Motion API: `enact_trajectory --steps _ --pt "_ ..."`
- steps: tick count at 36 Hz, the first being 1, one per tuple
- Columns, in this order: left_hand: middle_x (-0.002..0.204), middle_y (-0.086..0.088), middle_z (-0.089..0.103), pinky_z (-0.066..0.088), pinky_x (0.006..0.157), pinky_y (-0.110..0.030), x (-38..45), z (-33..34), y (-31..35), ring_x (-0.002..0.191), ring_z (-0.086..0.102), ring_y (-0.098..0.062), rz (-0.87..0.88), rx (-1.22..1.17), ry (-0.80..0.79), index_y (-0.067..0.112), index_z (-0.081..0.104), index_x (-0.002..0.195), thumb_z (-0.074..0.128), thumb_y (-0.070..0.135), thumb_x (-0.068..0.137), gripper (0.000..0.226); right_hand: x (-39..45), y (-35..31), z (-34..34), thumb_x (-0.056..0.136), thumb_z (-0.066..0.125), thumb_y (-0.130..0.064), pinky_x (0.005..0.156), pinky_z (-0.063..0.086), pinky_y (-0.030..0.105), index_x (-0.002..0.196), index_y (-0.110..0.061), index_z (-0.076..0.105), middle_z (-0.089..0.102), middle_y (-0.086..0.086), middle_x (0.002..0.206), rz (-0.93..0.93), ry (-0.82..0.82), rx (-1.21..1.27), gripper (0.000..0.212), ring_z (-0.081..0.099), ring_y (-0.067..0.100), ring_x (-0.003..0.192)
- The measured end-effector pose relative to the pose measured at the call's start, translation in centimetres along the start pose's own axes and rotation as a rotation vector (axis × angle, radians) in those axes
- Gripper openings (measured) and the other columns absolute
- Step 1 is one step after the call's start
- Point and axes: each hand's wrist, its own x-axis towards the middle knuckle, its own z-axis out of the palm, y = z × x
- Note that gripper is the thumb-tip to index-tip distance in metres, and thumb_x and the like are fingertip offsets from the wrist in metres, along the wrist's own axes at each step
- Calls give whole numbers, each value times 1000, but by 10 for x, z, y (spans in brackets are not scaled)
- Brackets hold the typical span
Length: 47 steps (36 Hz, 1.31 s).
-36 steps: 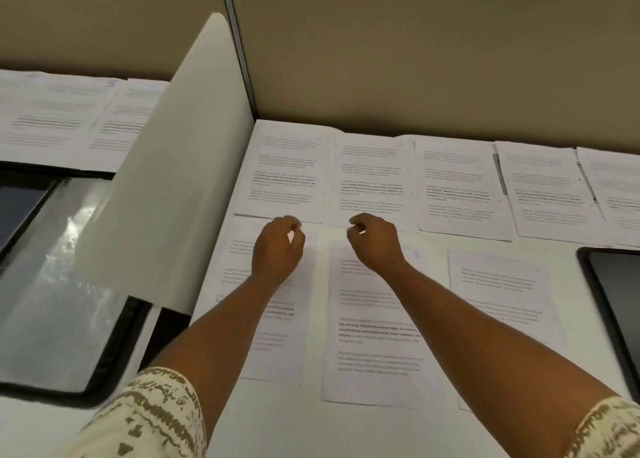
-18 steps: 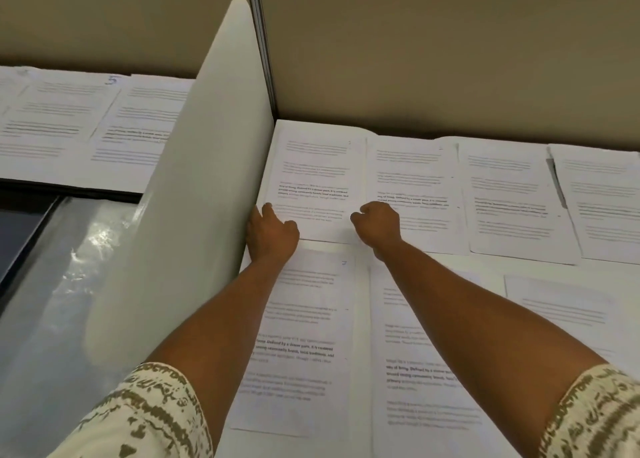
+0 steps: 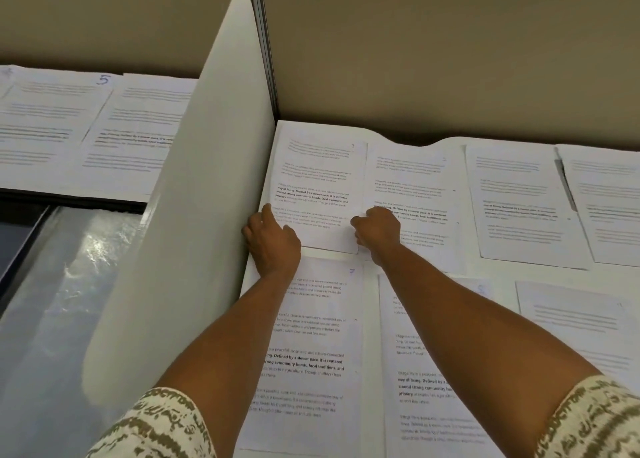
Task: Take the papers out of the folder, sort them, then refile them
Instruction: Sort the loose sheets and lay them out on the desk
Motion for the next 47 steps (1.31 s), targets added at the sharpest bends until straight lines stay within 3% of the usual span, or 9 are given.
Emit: enact_trajectory --steps 5,9,13,15,19,22,27,39,47 --pt "128 -21 52 45 98 -42 9 -4 6 117 50 -36 -144 -54 -36 2 45 143 57 11 94 51 -4 1 -5 81 64 -17 88 57 53 104 -7 63 71 14 100 9 3 -7 25 69 35 96" --pt "100 -16 64 59 74 -41 20 0 -4 91 66 -35 -175 -76 -40 5 62 83 46 10 87 18 -5 4 -13 85 60 -24 101 52 45 127 -11 63 69 8 123 -33 8 -58 44 66 29 113" --pt "114 -16 58 54 82 -35 17 -7 6 98 61 -30 -193 -144 -4 1 66 111 49 8 96 24 -5 8 -20 88 56 -22 82 47 27 96 -22 69 64 -6 97 -99 37 -167 15 58 18 95" --pt "117 -16 59 51 80 -33 15 -10 11 102 62 -31 -178 -162 10 2 64 116 48 10 99 25 -2 12 -22 84 53 -19 57 26 20 65 -35 36 36 -17 69 -129 42 -193 31 37 12 72" --pt "121 -14 65 43 75 -26 13 -15 17 107 63 -30 -168 -207 51 4 60 122 44 12 104 25 0 15 -31 86 53 -10 61 28 28 61 -26 34 36 -12 65 -157 51 -213 35 35 15 72" --pt "122 -13 66 44 76 -26 11 -18 22 108 64 -31 -184 -270 77 6 58 125 43 13 104 26 -3 20 -40 85 51 -9 69 37 33 73 -5 56 55 5 75 -174 28 -216 14 49 22 77" --pt "122 -10 65 46 81 -25 2 -24 28 107 63 -26 -199 -427 94 8 58 127 45 14 104 28 -15 20 -56 94 55 -15 103 39 27 124 -9 68 66 1 130 -202 9 -145 33 57 19 124" --pt "118 -6 65 60 84 -40 -73 -41 58 98 65 -21 -277 -677 65 14 60 121 48 14 103 21 -61 26 -101 77 60 -45 81 45 36 69 -30 50 52 -6 86 -123 -64 16 19 52 20 87" --pt "110 -1 63 56 61 -21 -158 -46 92 88 64 -12 -303 -755 77 16 58 118 48 18 104 17 -108 50 -172 94 70 -21 77 62 35 109 -10 66 69 8 105 71 -212 423 19 68 26 88"
